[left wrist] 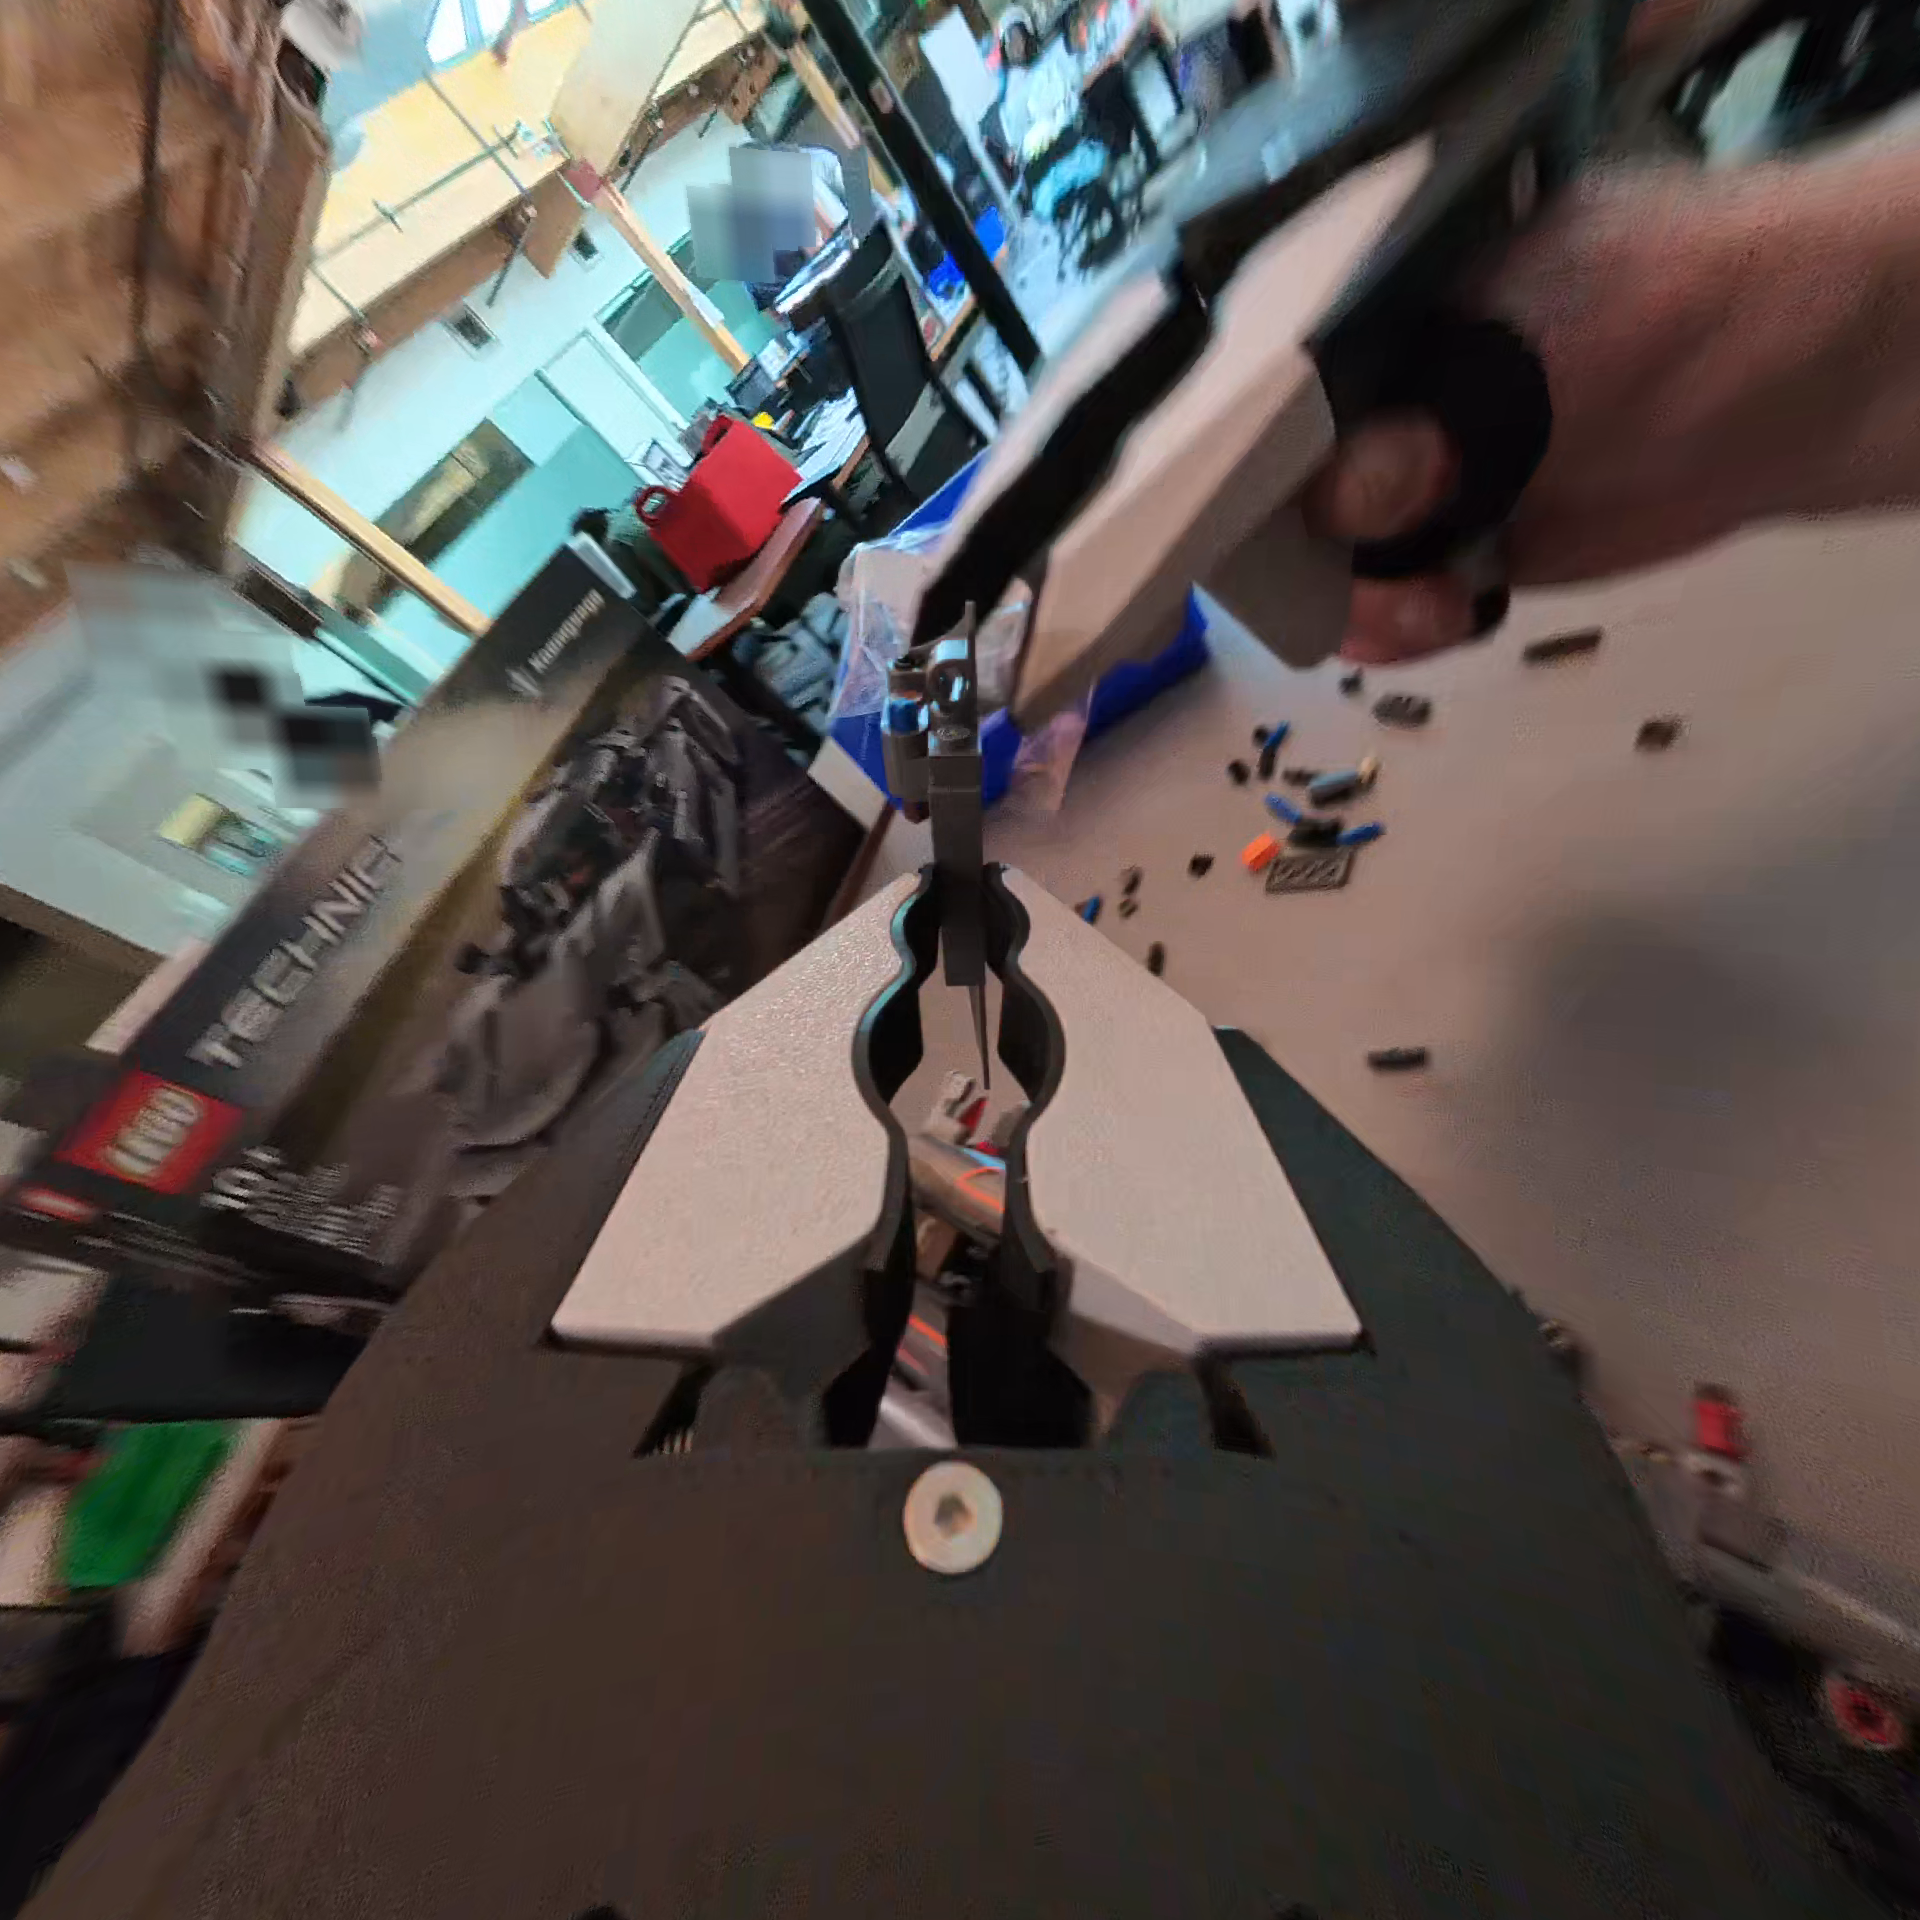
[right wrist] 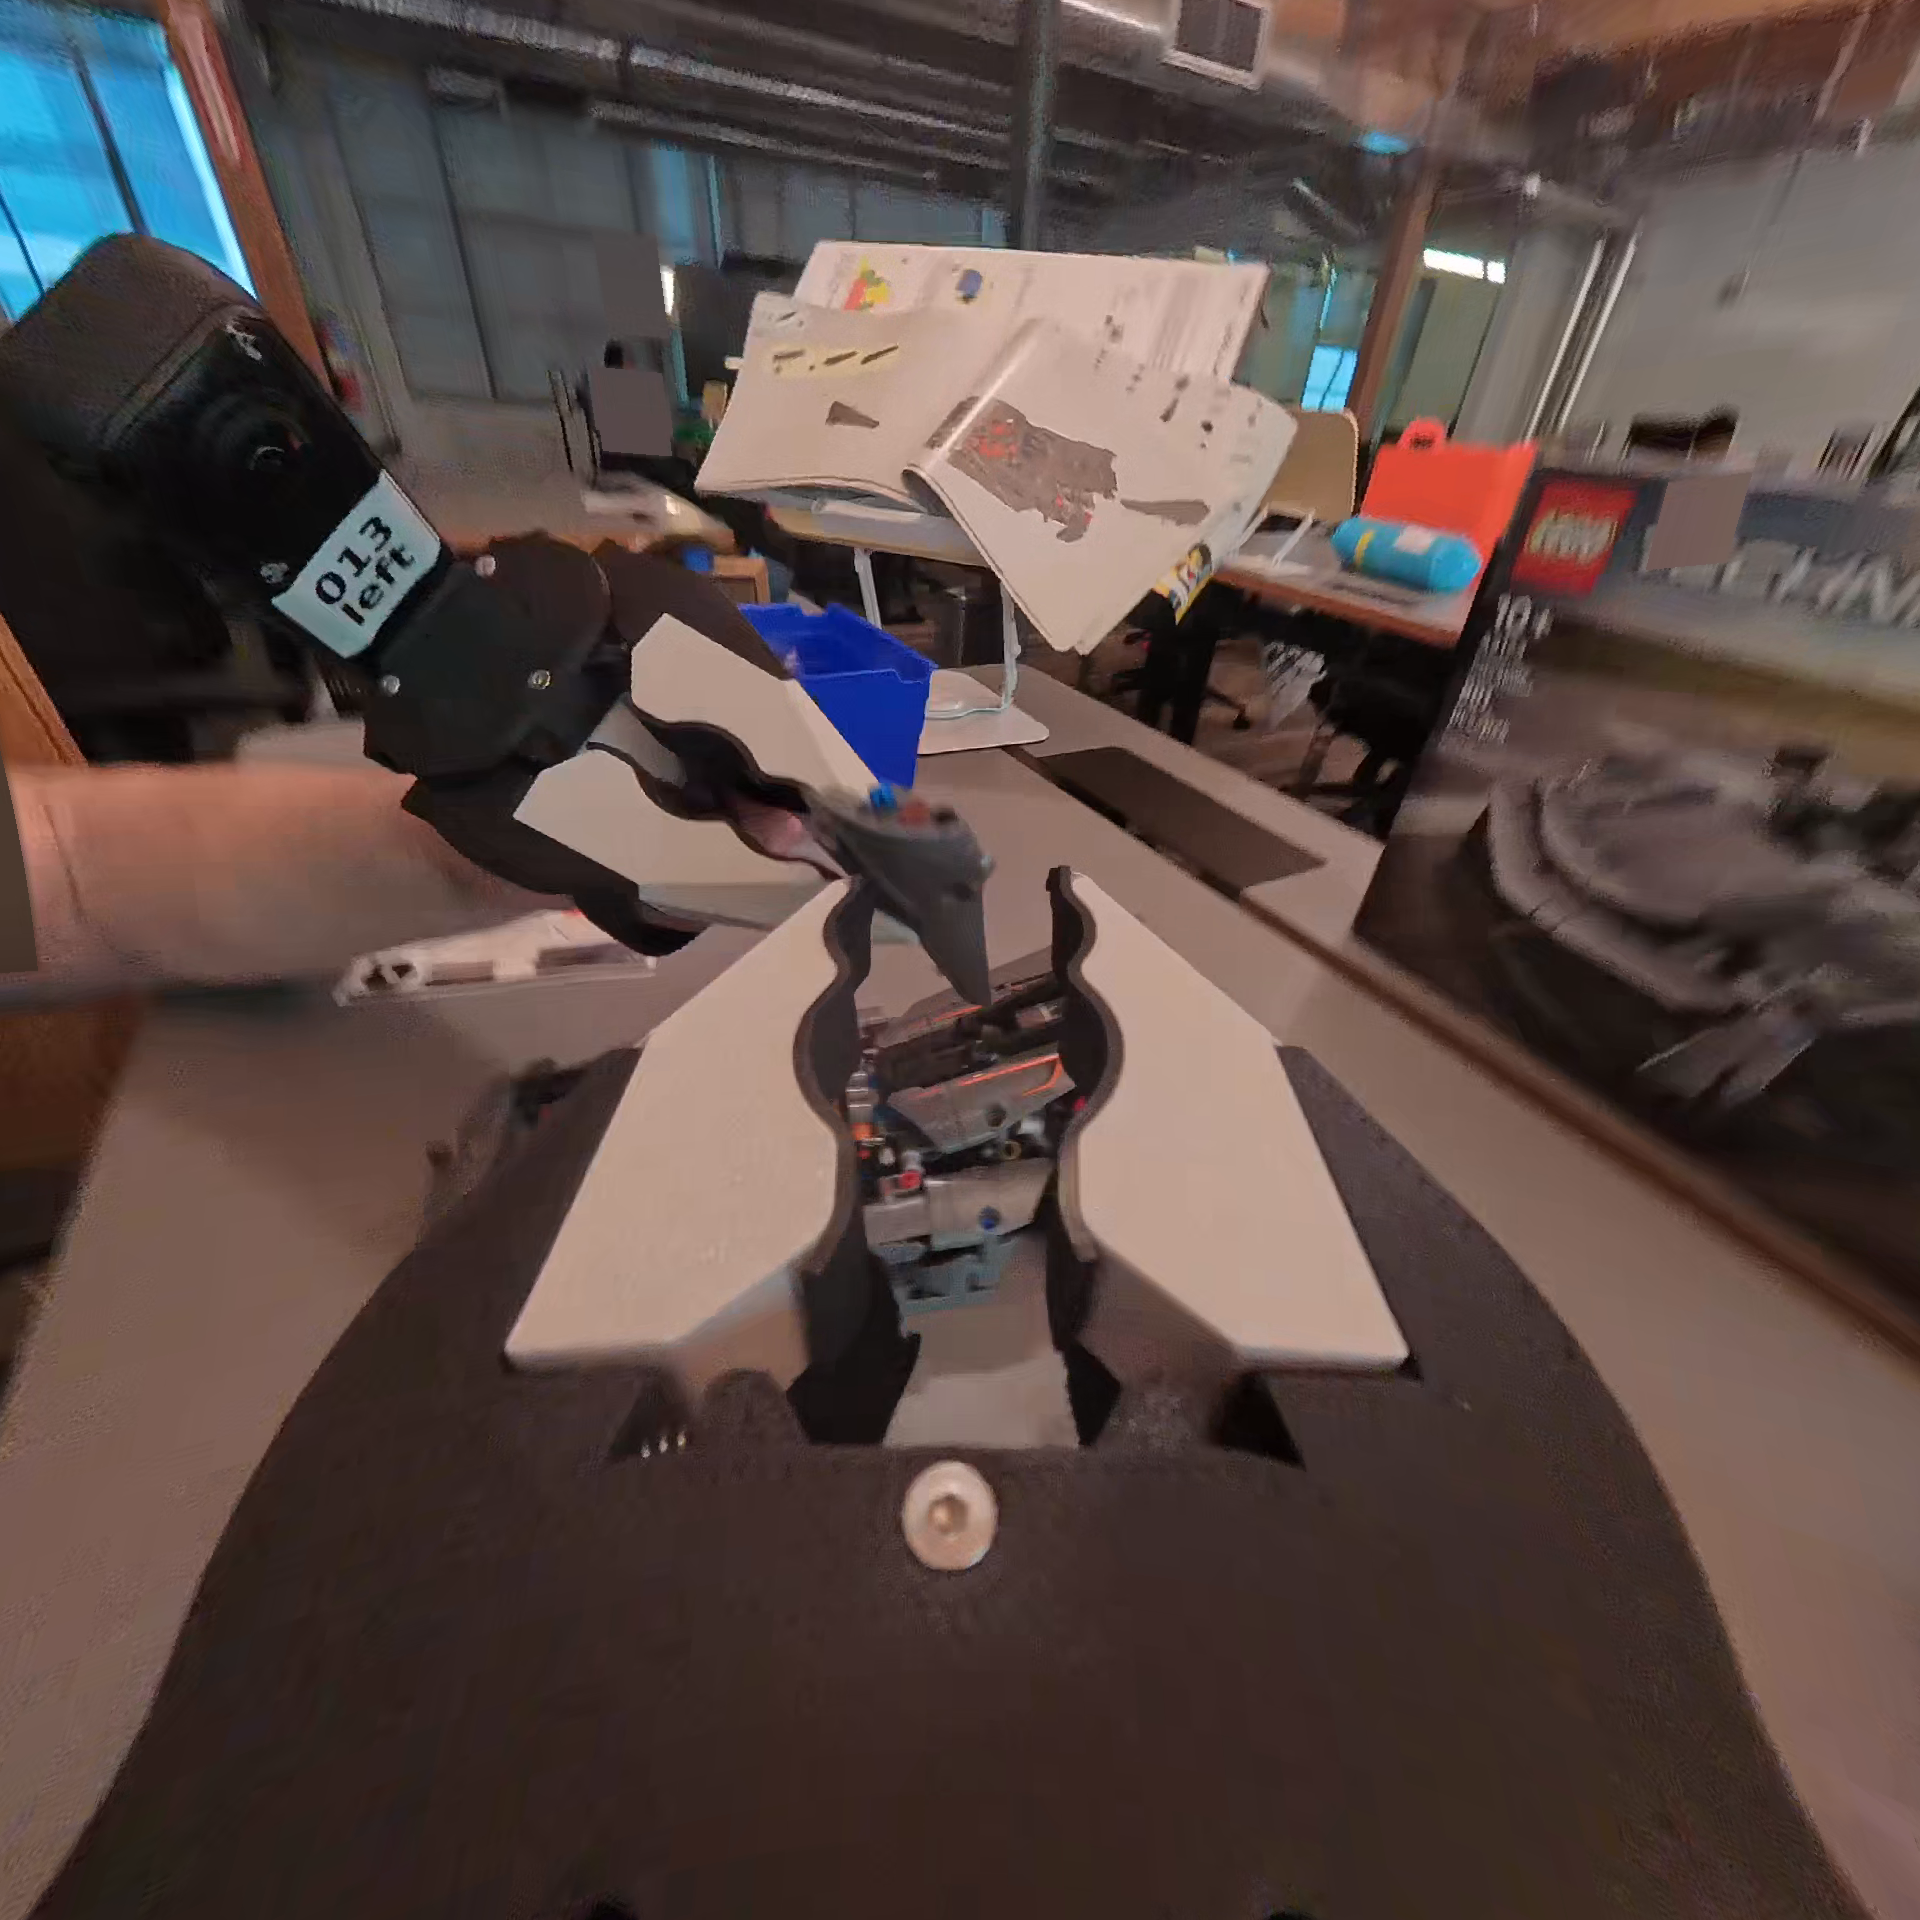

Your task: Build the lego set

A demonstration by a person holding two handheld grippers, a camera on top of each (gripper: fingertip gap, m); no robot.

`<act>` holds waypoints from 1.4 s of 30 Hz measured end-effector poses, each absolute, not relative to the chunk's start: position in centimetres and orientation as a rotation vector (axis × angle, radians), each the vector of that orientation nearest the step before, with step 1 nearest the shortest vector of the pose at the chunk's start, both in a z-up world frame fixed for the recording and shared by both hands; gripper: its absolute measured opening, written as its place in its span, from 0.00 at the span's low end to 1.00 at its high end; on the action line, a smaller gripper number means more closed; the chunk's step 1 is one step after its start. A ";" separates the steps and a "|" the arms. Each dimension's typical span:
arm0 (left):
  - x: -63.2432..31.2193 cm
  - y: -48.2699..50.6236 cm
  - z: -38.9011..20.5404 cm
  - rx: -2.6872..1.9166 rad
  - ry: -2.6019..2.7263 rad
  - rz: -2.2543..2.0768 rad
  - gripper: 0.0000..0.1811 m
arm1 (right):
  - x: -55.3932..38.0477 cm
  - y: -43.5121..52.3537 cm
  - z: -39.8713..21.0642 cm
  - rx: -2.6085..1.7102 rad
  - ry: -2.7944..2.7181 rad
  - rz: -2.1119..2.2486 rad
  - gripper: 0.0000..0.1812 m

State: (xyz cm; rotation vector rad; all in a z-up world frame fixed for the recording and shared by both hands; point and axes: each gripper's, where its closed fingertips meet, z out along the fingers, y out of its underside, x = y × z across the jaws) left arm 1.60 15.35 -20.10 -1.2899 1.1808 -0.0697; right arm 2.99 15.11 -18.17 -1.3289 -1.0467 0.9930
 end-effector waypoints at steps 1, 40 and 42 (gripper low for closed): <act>1.8 15.2 -20.3 -1.250 1.226 0.034 0.03 | 3.0 14.5 -17.6 -1.267 -1.124 0.908 0.17; 2.3 10.7 -27.1 -1.629 1.396 -0.157 0.19 | 7.3 19.7 -18.4 -1.475 -1.268 1.288 0.00; 3.5 8.2 -29.2 -1.644 1.517 -0.132 0.17 | 7.8 20.9 -18.7 -1.495 -1.210 1.331 0.00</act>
